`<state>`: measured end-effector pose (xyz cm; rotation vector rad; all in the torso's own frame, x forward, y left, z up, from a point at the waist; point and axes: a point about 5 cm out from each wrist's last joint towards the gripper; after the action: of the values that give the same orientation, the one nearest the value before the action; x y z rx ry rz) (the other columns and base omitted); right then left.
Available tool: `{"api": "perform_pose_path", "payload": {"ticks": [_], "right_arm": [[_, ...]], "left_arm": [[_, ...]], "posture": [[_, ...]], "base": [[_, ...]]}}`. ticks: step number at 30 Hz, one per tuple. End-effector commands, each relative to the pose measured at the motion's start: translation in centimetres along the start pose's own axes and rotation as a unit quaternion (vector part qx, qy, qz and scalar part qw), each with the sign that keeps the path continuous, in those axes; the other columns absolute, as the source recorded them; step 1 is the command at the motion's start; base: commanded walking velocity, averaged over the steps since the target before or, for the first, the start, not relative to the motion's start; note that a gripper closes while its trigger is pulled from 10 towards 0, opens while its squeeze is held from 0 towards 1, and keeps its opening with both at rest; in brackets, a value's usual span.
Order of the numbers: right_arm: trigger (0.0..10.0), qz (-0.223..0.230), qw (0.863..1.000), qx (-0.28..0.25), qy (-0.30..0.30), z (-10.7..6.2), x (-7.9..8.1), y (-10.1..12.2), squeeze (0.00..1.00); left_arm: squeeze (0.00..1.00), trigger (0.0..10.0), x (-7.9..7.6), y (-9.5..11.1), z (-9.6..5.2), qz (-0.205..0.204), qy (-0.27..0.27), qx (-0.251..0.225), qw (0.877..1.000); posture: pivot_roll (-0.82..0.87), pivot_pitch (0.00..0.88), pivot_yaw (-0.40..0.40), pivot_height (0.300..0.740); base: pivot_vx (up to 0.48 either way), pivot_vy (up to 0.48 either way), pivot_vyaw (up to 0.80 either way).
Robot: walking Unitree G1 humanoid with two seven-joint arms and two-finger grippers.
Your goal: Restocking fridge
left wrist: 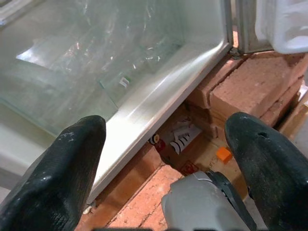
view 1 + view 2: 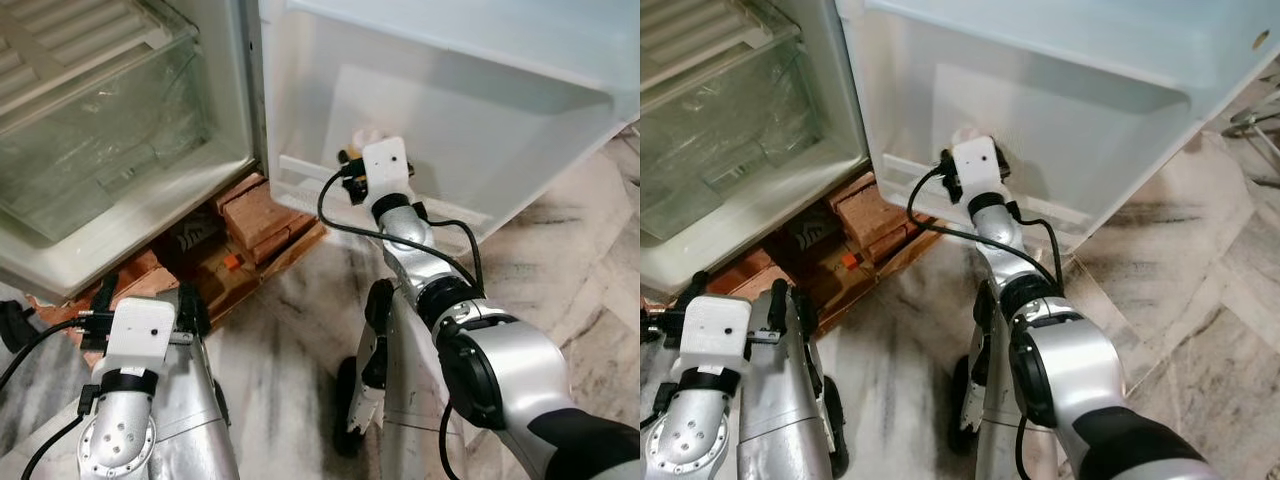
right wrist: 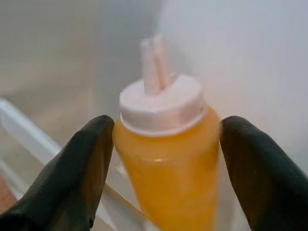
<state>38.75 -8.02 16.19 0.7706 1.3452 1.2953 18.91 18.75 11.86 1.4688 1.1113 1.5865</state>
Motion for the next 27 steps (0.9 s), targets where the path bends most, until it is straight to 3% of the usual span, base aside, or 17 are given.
{"api": "perform_pose_path", "payload": {"ticks": [1,12,27], "right_arm": [[10.0,0.010,1.000,-0.014,0.006,-0.1,-0.8,0.1,1.00],[10.0,0.033,0.998,-0.042,0.016,-1.7,-2.6,-0.9,1.00],[10.0,0.082,0.987,-0.116,0.068,-5.0,-3.0,-0.9,1.00]], "left_arm": [[0.00,10.0,0.0,-0.8,0.1,0.004,-0.001,0.014,1.000],[0.00,10.0,-0.4,-0.9,2.1,0.001,0.004,0.002,1.000],[0.00,10.0,-0.7,-0.9,3.9,-0.001,0.003,-0.012,1.000]], "posture": [[0.37,0.218,-0.099,0.421],[0.30,0.158,-0.081,0.421],[0.23,0.103,-0.055,0.421]], "base": [[0.000,0.000,0.00],[0.000,0.000,0.00],[0.000,0.000,0.00]]}}
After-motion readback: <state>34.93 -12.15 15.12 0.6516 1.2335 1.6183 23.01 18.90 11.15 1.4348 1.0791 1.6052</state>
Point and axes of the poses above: a point about 5 cm out from each wrist's last joint towards the gripper, its own z axis pointing out of the wrist towards the gripper, its own y axis along the axis of the wrist's last joint, x = y × z
